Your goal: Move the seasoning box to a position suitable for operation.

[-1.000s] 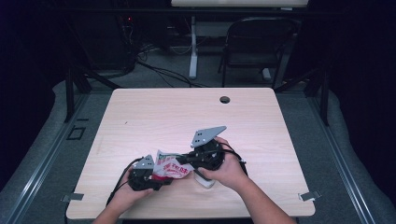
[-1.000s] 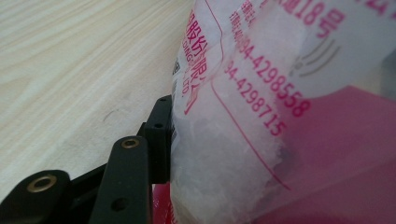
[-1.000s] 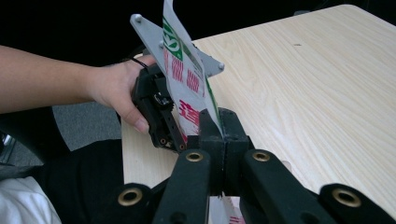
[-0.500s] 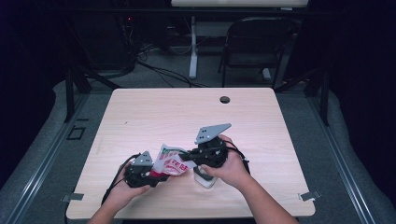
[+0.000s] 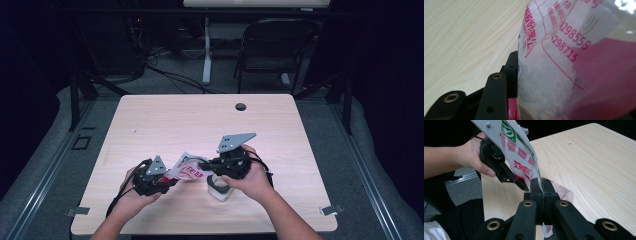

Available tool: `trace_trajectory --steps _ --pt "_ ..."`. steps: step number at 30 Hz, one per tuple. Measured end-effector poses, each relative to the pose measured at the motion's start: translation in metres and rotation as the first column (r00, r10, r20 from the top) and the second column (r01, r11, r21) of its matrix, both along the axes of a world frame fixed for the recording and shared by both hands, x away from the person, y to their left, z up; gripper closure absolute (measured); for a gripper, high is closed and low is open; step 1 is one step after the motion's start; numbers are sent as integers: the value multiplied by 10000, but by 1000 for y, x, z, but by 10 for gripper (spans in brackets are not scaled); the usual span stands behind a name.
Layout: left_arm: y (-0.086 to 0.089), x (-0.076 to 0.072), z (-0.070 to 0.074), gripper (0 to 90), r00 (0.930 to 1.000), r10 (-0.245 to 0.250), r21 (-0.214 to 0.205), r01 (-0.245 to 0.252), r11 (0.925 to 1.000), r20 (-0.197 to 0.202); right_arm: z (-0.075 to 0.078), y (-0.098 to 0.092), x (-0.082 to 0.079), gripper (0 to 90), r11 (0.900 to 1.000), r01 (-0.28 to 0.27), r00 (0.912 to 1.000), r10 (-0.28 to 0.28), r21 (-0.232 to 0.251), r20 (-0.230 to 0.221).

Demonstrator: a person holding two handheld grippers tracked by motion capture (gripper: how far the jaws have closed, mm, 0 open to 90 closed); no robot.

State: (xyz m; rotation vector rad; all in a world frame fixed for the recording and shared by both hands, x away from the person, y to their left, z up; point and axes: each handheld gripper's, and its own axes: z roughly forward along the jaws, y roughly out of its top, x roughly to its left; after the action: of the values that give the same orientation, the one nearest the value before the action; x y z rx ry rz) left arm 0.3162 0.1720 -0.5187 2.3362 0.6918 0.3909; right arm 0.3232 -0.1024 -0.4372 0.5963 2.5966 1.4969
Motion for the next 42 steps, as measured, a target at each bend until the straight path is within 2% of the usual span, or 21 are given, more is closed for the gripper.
trace_trajectory --steps 12,17,23,34,42 --pt "-7 -2 6 608 9977 18 682 -64 9976 676 -4 -8 -2 900 9997 204 9997 -202 155 -136" --pt "-12 -3 5 609 9961 22 960 -107 9953 883 -7 -11 -4 900 9995 304 9995 -304 61 -103" --pt "-16 -2 5 614 9959 -18 1075 -80 9942 909 -7 -14 -6 856 9991 419 9991 -418 22 -116" --pt "-23 -1 4 620 9963 -87 1042 -3 9946 859 -1 -16 -10 779 9986 526 9986 -526 -15 59" --pt "-27 -1 4 622 9947 -116 1302 -18 9915 1025 6 -12 -12 718 9988 488 9984 -486 -56 288"
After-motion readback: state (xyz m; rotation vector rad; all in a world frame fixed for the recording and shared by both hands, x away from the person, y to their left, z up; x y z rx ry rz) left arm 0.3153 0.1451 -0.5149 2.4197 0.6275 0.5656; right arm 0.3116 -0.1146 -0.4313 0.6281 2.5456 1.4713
